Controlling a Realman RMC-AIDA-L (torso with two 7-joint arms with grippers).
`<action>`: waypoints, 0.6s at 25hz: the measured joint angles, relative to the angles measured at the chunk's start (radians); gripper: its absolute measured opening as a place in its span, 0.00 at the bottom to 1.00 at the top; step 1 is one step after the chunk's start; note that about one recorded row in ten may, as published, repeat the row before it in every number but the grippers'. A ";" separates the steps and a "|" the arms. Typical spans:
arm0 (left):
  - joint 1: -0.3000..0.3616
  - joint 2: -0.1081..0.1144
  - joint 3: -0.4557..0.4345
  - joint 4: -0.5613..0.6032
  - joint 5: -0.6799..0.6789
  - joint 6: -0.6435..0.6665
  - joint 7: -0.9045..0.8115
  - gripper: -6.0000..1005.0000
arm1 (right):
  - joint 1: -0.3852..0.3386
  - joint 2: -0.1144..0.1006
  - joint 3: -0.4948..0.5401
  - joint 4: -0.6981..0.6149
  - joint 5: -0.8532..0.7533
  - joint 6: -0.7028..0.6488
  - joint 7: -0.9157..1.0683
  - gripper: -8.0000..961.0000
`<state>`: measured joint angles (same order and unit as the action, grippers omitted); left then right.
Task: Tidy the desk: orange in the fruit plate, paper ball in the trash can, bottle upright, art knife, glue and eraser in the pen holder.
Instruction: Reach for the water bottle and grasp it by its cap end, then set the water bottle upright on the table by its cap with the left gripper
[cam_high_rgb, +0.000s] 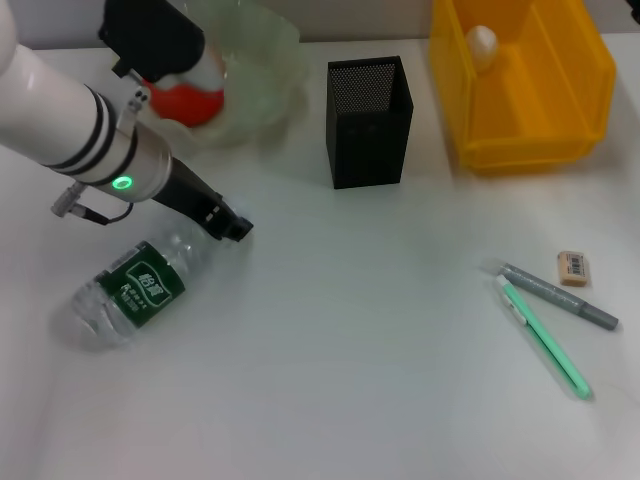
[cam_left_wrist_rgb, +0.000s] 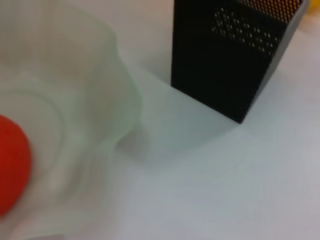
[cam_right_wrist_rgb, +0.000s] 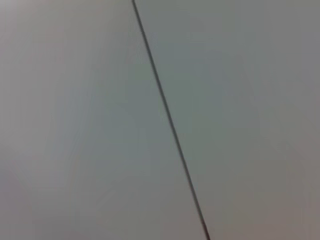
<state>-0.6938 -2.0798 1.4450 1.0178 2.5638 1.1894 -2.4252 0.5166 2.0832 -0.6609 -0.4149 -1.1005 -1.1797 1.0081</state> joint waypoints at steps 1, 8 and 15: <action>0.000 0.000 0.000 0.000 0.000 0.000 0.000 0.46 | 0.000 0.000 0.005 0.002 0.000 -0.004 0.000 0.65; 0.062 0.009 -0.157 0.068 -0.144 0.010 0.045 0.45 | 0.000 -0.001 0.011 0.002 -0.001 -0.011 -0.002 0.65; 0.246 0.011 -0.386 0.074 -0.612 0.002 0.357 0.45 | 0.008 -0.002 0.011 0.009 -0.002 -0.005 -0.022 0.65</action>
<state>-0.4483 -2.0693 1.0589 1.0919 1.9519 1.1915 -2.0680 0.5249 2.0816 -0.6504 -0.4058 -1.1026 -1.1848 0.9862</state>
